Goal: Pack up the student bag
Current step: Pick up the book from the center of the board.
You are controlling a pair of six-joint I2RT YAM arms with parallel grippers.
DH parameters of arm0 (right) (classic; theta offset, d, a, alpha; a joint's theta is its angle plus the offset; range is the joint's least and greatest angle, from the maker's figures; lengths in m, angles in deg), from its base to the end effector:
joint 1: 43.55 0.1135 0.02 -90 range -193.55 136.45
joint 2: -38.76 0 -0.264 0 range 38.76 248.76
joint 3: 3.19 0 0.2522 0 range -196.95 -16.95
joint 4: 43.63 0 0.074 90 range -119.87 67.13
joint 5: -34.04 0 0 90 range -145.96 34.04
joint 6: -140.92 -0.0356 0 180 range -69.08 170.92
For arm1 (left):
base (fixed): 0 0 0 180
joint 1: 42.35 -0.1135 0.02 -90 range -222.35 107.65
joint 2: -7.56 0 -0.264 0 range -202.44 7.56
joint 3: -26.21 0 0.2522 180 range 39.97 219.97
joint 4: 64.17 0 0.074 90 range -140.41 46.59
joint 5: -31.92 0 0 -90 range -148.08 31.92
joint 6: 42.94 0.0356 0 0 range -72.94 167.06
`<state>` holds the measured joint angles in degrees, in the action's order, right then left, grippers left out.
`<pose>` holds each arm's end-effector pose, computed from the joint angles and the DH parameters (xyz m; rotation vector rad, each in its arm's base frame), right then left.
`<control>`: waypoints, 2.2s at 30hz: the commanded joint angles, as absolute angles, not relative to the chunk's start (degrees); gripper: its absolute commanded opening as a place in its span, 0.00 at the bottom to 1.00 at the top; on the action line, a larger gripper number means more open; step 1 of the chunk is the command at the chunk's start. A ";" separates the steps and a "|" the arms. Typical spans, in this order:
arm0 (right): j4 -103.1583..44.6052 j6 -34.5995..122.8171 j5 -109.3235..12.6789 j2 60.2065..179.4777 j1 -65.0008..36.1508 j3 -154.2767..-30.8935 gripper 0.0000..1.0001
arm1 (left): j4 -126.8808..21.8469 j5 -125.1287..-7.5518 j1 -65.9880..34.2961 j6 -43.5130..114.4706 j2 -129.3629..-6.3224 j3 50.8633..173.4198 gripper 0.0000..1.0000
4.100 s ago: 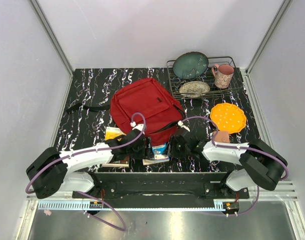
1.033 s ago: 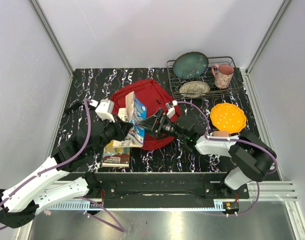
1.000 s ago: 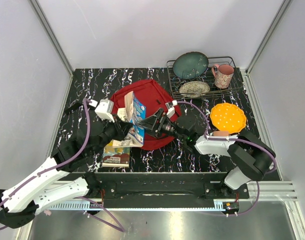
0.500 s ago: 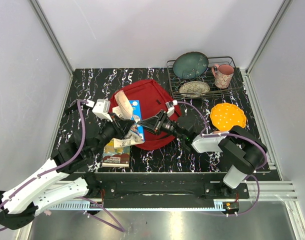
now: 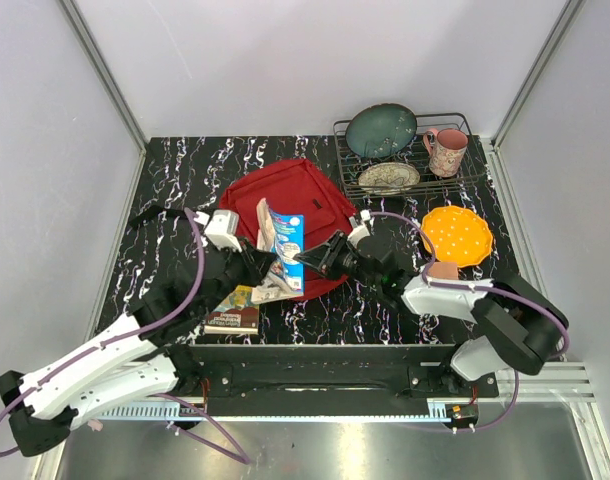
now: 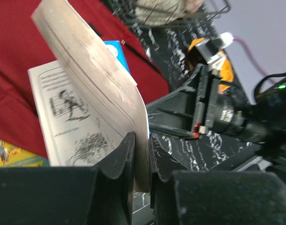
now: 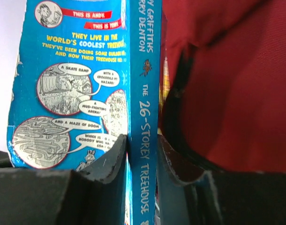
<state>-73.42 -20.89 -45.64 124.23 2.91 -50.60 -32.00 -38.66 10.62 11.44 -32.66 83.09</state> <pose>0.2059 0.2259 0.2055 0.2898 2.0090 1.5966 0.1080 -0.1235 0.3275 0.0418 1.8960 -0.7682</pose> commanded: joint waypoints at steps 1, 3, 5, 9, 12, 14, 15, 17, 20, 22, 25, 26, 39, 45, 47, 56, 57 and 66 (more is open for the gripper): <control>-60.31 -17.46 -48.05 117.34 4.17 -51.93 0.02 | -35.21 -38.83 10.74 7.17 -35.33 78.57 0.00; -58.35 -16.49 -48.06 117.07 4.17 -51.76 0.05 | -35.12 -39.62 10.56 4.97 -35.59 75.84 0.00; -57.65 -16.75 -47.61 117.77 4.26 -51.67 0.10 | -35.64 -40.15 10.30 2.51 -35.68 72.78 0.00; -60.01 -17.63 -44.81 119.88 4.26 -51.75 0.34 | -39.15 -44.61 9.34 -1.28 -35.94 68.11 0.00; -62.30 -18.16 -43.23 121.11 4.35 -51.84 0.50 | -41.53 -47.08 7.58 -2.95 -36.90 66.26 0.00; -62.83 -18.25 -42.35 121.90 4.26 -52.54 0.64 | -41.71 -48.05 6.96 -3.48 -37.52 65.73 0.00; -63.09 -18.33 -41.99 122.25 4.26 -52.81 0.66 | -41.80 -48.76 6.44 -3.65 -37.61 65.55 0.00; -63.79 -18.51 -41.38 122.96 4.26 -53.51 0.67 | -42.41 -49.38 6.17 -3.83 -37.70 64.76 0.00; -66.51 -18.95 -40.41 124.19 4.26 -53.95 0.67 | -43.12 -50.34 5.82 -4.09 -37.87 64.23 0.00; -68.62 -19.56 -39.71 125.24 4.26 -54.13 0.66 | -43.21 -50.78 5.64 -3.83 -38.14 64.32 0.00; -72.58 -20.53 -37.86 126.73 4.26 -54.74 0.66 | -43.56 -51.57 5.47 -3.57 -38.67 64.32 0.00; -72.76 -20.71 -37.25 127.00 4.17 -55.09 0.67 | -43.73 -51.92 5.47 -3.48 -39.10 64.23 0.00; -75.55 -30.28 -39.36 133.41 4.26 -54.74 0.70 | -45.23 -53.77 5.12 -4.09 -40.07 63.00 0.00; -89.29 -30.12 -34.96 136.76 4.35 -55.36 0.51 | -46.19 -55.52 4.76 -3.92 -40.86 62.74 0.00; -88.15 -28.01 -35.13 135.10 4.52 -55.89 0.46 | -46.55 -55.71 4.76 -3.83 -40.95 62.74 0.00; -73.41 -17.91 -38.29 124.38 4.52 -56.41 0.00 | -41.29 -52.90 4.68 -0.59 -37.54 65.98 0.60; -71.90 -16.76 -38.65 123.06 4.44 -56.41 0.00 | -39.53 -50.28 4.68 0.12 -36.83 67.03 0.81; -66.96 -11.13 -36.72 111.89 4.35 -54.83 0.00 | -32.48 -43.40 1.44 9.70 -29.79 77.85 0.99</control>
<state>-62.56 -13.87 -40.39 116.32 3.84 -51.50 -31.91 -44.60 3.59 4.10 -31.07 73.51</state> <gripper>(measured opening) 0.310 0.988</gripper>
